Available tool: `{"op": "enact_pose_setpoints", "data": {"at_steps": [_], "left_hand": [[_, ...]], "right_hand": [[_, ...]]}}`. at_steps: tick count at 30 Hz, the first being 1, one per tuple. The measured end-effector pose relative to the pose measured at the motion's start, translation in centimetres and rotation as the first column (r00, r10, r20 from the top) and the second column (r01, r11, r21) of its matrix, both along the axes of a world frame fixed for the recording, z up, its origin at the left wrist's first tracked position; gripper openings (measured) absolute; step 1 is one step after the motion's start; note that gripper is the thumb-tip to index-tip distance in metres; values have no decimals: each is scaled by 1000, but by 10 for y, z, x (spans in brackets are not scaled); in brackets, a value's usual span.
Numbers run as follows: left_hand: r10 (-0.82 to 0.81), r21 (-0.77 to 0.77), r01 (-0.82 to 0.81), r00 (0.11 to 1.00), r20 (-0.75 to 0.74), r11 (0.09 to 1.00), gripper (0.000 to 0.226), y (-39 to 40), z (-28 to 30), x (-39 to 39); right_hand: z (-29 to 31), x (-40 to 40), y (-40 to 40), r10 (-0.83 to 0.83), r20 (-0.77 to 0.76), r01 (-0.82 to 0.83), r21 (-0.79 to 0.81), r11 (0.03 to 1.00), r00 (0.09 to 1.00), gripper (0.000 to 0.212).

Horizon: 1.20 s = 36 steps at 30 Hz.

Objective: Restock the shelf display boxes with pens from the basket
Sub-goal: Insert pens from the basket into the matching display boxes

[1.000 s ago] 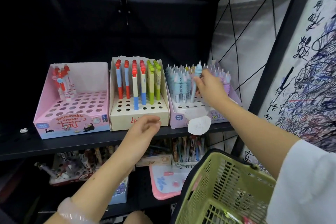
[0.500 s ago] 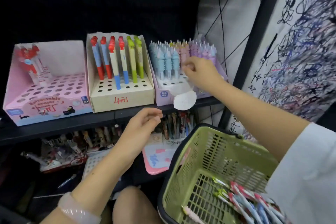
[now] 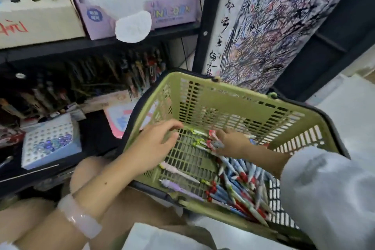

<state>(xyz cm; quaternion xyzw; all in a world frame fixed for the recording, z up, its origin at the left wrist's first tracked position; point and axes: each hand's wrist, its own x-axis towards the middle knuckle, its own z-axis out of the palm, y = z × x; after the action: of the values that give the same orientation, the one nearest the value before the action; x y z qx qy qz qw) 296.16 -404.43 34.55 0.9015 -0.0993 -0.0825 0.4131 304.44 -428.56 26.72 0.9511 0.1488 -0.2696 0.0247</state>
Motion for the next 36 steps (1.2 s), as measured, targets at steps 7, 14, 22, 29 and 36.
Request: {"op": "enact_pose_setpoints", "data": {"at_steps": [7,14,22,29,36], "left_hand": [[33,-72,-35,999,-33,997,27,2,-6,3],[43,-111,-46,999,-27,993,22,2,-7,2],[74,-155,-78,997,-28,985,20,3,-4,2],[84,-256,-172,944,-320,951,25,-7,-4,6],[40,-590,-347,883,-468,729,49,-16,6,4]], "right_hand": [[-51,-11,-4,79,219,-7,-312,950,972,71],[-51,13,6,44,161,7,-305,952,986,68],[-33,14,17,-71,38,72,-30,997,997,22],[49,-7,64,-186,-538,568,758,319,822,16],[104,-26,114,2,-628,622,771,-134,779,6]]}}
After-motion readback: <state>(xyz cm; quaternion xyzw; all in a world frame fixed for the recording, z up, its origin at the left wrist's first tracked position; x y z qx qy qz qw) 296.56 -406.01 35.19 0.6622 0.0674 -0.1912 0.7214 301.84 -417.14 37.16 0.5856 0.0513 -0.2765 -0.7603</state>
